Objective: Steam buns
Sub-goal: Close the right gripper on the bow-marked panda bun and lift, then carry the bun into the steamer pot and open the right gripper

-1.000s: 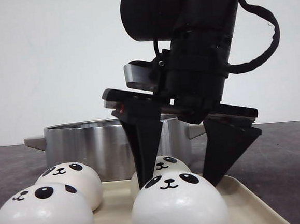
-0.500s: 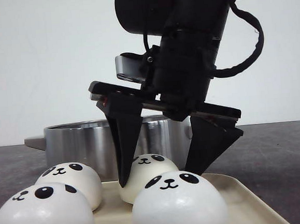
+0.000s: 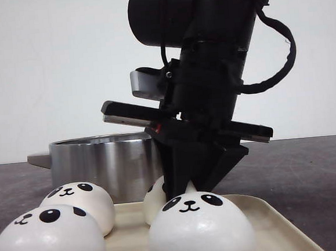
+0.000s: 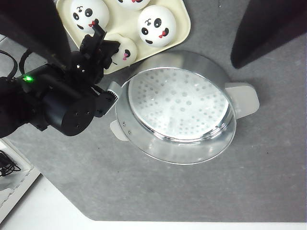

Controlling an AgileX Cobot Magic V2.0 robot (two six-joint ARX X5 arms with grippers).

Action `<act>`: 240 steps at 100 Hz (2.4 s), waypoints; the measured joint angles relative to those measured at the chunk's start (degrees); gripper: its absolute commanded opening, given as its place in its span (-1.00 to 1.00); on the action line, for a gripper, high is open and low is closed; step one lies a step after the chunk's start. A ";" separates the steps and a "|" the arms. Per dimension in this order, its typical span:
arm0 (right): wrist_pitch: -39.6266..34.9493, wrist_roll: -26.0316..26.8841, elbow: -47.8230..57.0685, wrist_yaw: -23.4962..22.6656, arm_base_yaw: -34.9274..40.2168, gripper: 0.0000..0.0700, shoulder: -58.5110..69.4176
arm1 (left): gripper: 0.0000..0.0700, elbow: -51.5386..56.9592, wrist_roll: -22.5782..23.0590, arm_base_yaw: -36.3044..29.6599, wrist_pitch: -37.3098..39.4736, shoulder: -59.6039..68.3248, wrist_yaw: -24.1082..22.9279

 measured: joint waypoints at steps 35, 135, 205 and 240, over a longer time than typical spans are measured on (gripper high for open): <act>-7.74 -1.09 11.56 -1.79 7.50 -1.00 -17.14 | 0.90 0.00 0.00 0.00 0.74 0.00 -1.25; -4.33 -7.02 33.68 4.81 -13.53 -1.00 18.60 | 0.90 0.00 0.00 0.00 -0.96 0.02 -1.25; -5.55 -4.98 33.70 4.61 -15.39 0.01 18.95 | 0.90 0.00 0.00 0.00 -1.84 0.02 -1.25; -4.98 -4.90 33.70 4.55 -15.34 0.04 18.93 | 0.90 0.00 0.00 0.00 -1.95 0.02 -1.25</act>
